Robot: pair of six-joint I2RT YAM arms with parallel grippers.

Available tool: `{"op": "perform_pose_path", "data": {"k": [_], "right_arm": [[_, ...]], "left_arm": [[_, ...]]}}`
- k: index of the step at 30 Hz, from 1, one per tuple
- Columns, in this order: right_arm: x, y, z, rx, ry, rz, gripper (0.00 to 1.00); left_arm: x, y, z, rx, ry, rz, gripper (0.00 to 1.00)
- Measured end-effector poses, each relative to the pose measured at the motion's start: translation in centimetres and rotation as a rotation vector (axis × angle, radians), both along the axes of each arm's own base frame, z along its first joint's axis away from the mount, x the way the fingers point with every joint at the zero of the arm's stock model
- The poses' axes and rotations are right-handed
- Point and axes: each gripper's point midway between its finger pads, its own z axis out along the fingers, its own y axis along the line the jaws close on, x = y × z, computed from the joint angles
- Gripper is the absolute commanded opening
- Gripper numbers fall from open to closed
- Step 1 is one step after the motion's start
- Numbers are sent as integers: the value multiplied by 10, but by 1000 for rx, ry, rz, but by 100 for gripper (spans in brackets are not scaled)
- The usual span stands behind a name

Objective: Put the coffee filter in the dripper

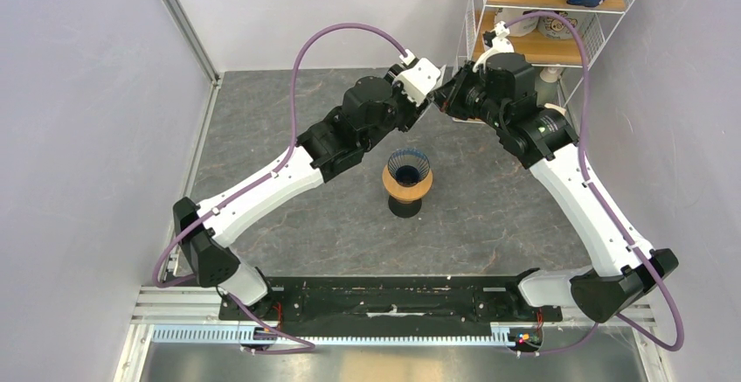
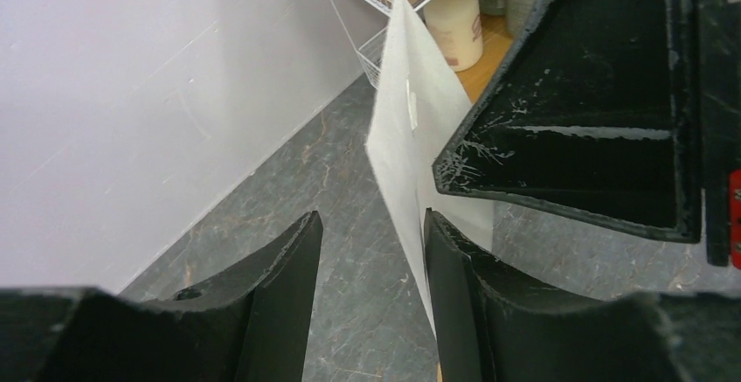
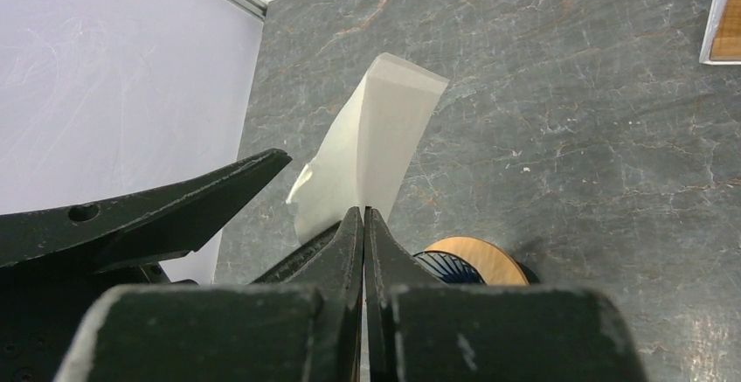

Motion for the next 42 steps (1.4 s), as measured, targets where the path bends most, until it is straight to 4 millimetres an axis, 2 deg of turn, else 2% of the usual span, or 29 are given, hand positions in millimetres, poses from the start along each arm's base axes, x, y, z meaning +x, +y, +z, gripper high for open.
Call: {"op": "perform_pose_path", "data": {"k": [3,6,10,14,18,20,22,27,35,42], "right_arm": [[1,0,-3,-2,11,-9,0],[2,-1,-6,-7,21,-18,0],[2,-2,-8,-15,27,-25,0],[3,-6,-11,-33,28,-49,0],[6,-13,-13,-58,26,-81,2],[7,-15,-14,-71,21,-89,29],[7,-15,-14,-78,17,-87,40],[9,-16,-13,-103,-5,-75,43],[22,-11,-10,-105,-57,-77,43],[33,-8,-16,-125,-71,-81,43]], "left_arm": [[3,3,1,5,-6,26,48],[7,5,-1,15,-10,48,39],[9,7,-3,26,-12,67,24],[9,7,-2,26,-14,70,2],[10,7,4,23,-14,70,2],[10,7,6,22,-14,70,2],[9,7,9,18,-9,71,2],[8,5,14,-9,8,71,2],[5,4,5,-33,70,82,2],[2,3,0,-62,114,85,2]]}}
